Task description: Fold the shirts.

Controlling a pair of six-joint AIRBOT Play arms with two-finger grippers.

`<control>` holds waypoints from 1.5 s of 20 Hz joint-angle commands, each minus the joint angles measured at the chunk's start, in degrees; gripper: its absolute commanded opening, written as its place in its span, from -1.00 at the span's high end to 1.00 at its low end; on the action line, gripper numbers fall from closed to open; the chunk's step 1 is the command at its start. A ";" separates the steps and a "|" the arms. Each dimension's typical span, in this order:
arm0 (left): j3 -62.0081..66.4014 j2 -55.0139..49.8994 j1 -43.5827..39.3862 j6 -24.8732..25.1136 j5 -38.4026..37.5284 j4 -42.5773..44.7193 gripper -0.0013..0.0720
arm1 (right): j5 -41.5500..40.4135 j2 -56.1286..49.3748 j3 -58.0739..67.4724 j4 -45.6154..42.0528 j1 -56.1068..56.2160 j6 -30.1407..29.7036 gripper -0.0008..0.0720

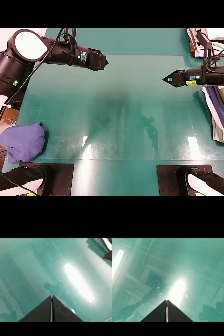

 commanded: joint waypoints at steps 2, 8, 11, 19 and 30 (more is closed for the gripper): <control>0.02 0.02 -0.02 0.00 0.02 0.00 0.90 | 0.13 -0.02 0.00 0.02 0.04 0.04 0.92; 0.02 0.04 -0.02 0.00 0.02 0.00 0.90 | 0.33 -0.02 0.00 0.07 0.07 0.04 0.92; 0.02 0.02 -0.02 -0.02 0.04 -0.02 0.90 | 2.29 -0.02 0.00 0.02 0.04 0.04 0.92; -0.35 6.32 7.21 -0.66 -20.57 11.21 0.90 | 4.15 -0.02 0.00 0.04 0.04 0.04 0.92; -39.65 30.14 28.30 -6.91 -32.15 39.45 -0.57 | 4.17 -0.02 -0.13 0.02 0.07 0.04 0.92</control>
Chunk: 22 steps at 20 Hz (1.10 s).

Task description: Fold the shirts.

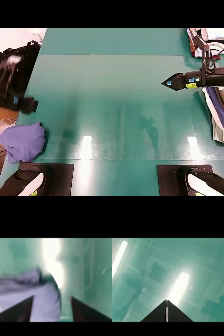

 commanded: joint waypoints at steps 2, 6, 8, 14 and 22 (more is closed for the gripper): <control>-16.50 2.84 7.50 -1.90 3.08 3.67 -0.57 | 0.00 -0.02 -0.07 0.00 0.07 0.02 0.92; -26.62 2.84 10.86 -3.80 9.60 3.67 -0.54 | 0.00 -0.02 -0.07 0.00 0.07 0.02 0.92; -28.09 2.84 10.86 -4.37 9.49 3.54 0.24 | -0.22 -0.02 -0.07 0.00 0.07 0.02 0.92; -20.33 2.86 10.80 -7.34 7.10 2.47 0.90 | -0.79 -0.02 -0.02 0.02 0.04 0.02 0.92; 26.71 2.80 10.80 -6.84 8.72 -20.74 0.91 | -3.08 0.00 8.59 0.00 0.00 0.02 0.92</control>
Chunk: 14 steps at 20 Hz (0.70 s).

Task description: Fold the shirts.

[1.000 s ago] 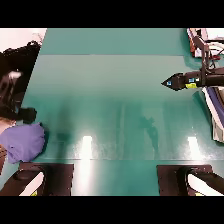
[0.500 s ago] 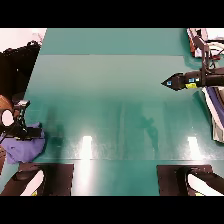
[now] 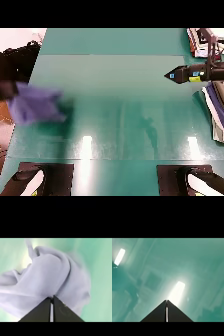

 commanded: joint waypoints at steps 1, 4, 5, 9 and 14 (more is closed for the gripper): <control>17.20 -0.02 0.04 0.20 2.25 -8.92 0.91 | -1.64 0.00 5.42 -0.02 0.00 0.00 0.92; 21.40 -0.02 0.04 1.81 4.50 -17.35 0.91 | -2.80 0.02 10.12 -0.04 0.00 0.00 0.92; 21.42 -0.24 -0.15 2.58 4.83 -20.81 0.91 | -3.19 0.02 11.45 -0.02 0.00 0.00 0.92; 21.40 -6.01 -13.14 3.13 4.81 -21.68 0.91 | -3.87 0.02 14.49 -0.04 0.00 0.00 0.92; 21.40 -21.97 -36.15 4.87 6.86 -19.74 0.90 | -3.80 0.02 14.75 -0.02 0.00 0.00 0.92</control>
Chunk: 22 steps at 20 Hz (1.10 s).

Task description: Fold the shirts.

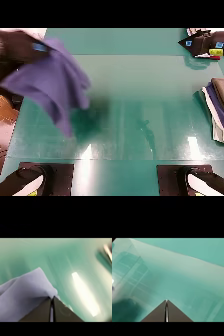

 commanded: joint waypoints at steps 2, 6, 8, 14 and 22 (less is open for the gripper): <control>0.28 -15.04 -18.38 4.92 3.17 -0.13 0.89 | -0.22 0.02 0.59 0.00 0.00 0.00 0.92; 0.31 -24.52 -22.88 8.09 4.90 0.17 -0.69 | 0.13 0.04 0.57 0.00 0.00 0.00 0.92; 0.48 -24.76 -19.89 8.41 4.11 3.21 -0.52 | 0.50 0.02 0.57 -0.02 0.00 0.00 0.92; -6.38 -24.50 -3.34 7.10 -0.09 7.21 -0.52 | 0.55 0.00 0.57 -0.02 0.00 0.00 0.92; -33.16 -26.47 -1.44 12.04 21.66 -8.46 -0.52 | 0.55 -0.02 0.57 -0.02 0.00 0.02 0.92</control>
